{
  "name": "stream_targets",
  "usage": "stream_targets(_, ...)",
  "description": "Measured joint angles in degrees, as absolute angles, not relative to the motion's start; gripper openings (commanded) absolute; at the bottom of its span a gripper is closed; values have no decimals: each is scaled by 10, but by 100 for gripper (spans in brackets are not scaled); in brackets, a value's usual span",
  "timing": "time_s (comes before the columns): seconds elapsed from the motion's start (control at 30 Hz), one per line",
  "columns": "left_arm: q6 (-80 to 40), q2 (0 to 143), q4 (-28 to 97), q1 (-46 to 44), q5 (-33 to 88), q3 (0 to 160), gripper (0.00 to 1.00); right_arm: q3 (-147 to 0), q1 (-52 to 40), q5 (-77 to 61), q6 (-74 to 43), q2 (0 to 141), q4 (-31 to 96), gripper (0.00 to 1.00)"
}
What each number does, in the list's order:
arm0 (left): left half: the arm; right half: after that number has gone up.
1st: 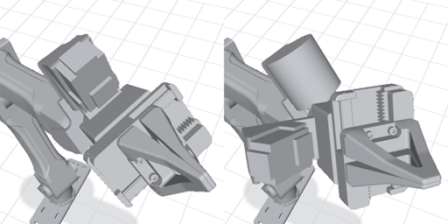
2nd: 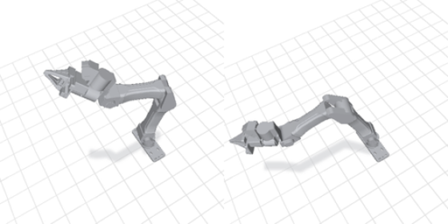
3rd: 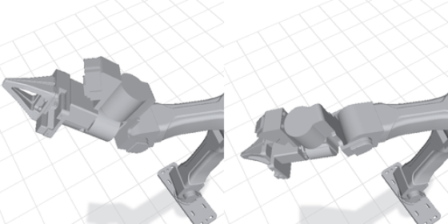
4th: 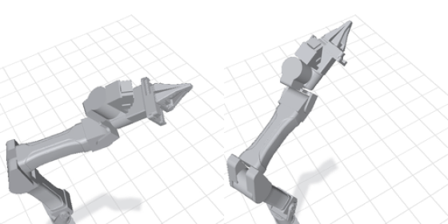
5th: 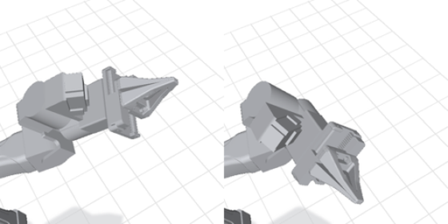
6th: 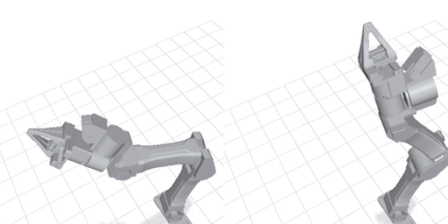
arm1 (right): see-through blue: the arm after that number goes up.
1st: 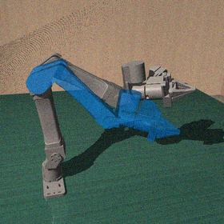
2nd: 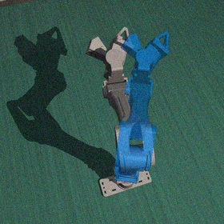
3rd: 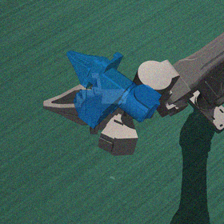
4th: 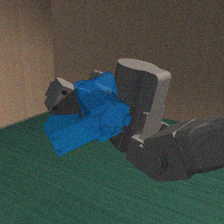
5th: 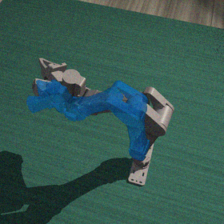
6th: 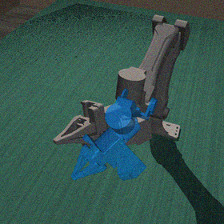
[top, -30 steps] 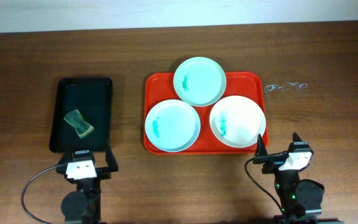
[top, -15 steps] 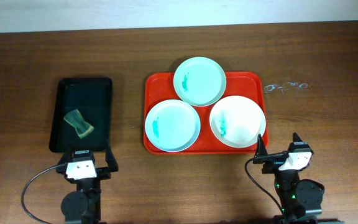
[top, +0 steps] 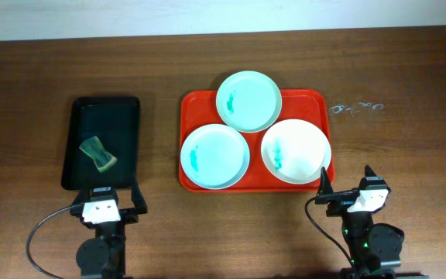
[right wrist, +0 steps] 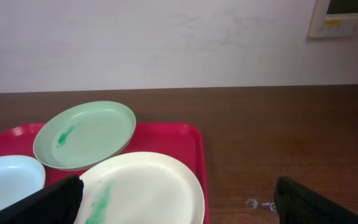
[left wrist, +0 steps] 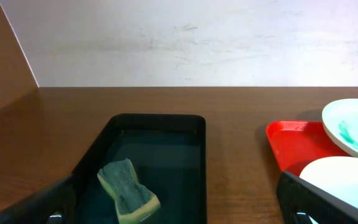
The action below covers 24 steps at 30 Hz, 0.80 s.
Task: Clean dirty plates on tray and stack at the side
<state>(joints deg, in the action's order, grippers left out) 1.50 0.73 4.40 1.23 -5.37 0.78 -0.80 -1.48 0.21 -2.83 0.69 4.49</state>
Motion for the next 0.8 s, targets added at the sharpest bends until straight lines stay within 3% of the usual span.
stream_targets(0.67, 15, 7, 44, 12, -54, 8, 99, -8, -15, 2, -28, 7, 45, 98)
stream_targets(0.73, -20, 7, 38, 12, -14, 8, 99, -8, -15, 2, -28, 7, 45, 98)
stream_targets(0.8, -114, 8, 15, 10, 115, 5, 99, -8, -15, 2, -28, 7, 45, 98)
